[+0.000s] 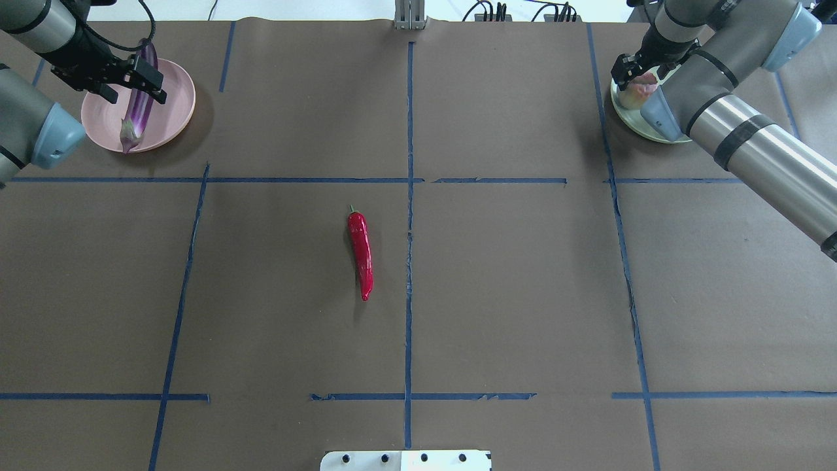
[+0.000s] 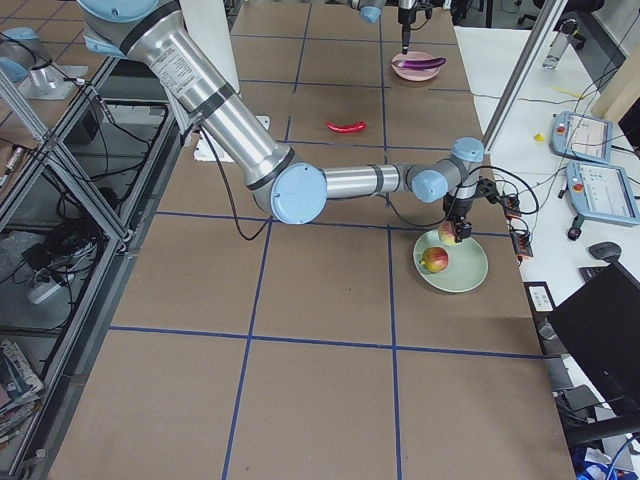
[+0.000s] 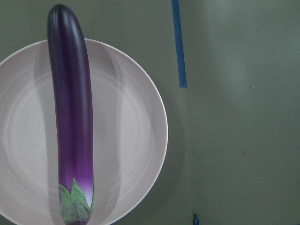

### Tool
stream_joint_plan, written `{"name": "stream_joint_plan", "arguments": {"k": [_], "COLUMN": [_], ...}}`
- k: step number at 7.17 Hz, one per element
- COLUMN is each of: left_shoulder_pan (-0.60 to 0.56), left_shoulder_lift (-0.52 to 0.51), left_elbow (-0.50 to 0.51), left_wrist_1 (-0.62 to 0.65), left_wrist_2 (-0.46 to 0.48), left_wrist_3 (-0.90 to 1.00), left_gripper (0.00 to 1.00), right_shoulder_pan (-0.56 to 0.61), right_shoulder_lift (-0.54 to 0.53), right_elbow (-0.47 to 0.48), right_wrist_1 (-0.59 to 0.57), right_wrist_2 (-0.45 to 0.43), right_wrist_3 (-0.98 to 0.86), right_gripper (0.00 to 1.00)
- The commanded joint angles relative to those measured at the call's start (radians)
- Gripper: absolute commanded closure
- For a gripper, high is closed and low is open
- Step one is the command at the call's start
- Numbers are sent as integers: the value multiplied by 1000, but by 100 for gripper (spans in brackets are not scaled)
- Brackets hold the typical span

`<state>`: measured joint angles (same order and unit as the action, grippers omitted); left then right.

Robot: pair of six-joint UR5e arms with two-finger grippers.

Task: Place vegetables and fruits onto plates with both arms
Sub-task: 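Carry the peach to the green plate and release it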

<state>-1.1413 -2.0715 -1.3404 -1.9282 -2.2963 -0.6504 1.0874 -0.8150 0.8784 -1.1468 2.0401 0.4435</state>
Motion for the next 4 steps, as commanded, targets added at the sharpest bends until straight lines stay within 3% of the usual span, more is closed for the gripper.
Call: {"name": "stream_joint_plan", "arguments": {"k": [1,3,4], "left_shoulder_pan": [0,32,69], "left_shoulder_lift": [1,-6,-13], "left_elbow": [-6,-29,-45], "left_wrist_1": [0,3,3], "left_wrist_2": [0,0,1], "left_wrist_3": [0,-123,-185], "left_gripper": [0,0,0], "right_shoulder_pan": [3,55,96], "right_shoulder_lift": [11,8,-22], "right_elbow": [17,153,216], "right_wrist_1": [-2,-170,-204], "right_wrist_2": [0,44,107], "right_wrist_3": [9,-6,-9], "right_gripper": [0,0,0]}}
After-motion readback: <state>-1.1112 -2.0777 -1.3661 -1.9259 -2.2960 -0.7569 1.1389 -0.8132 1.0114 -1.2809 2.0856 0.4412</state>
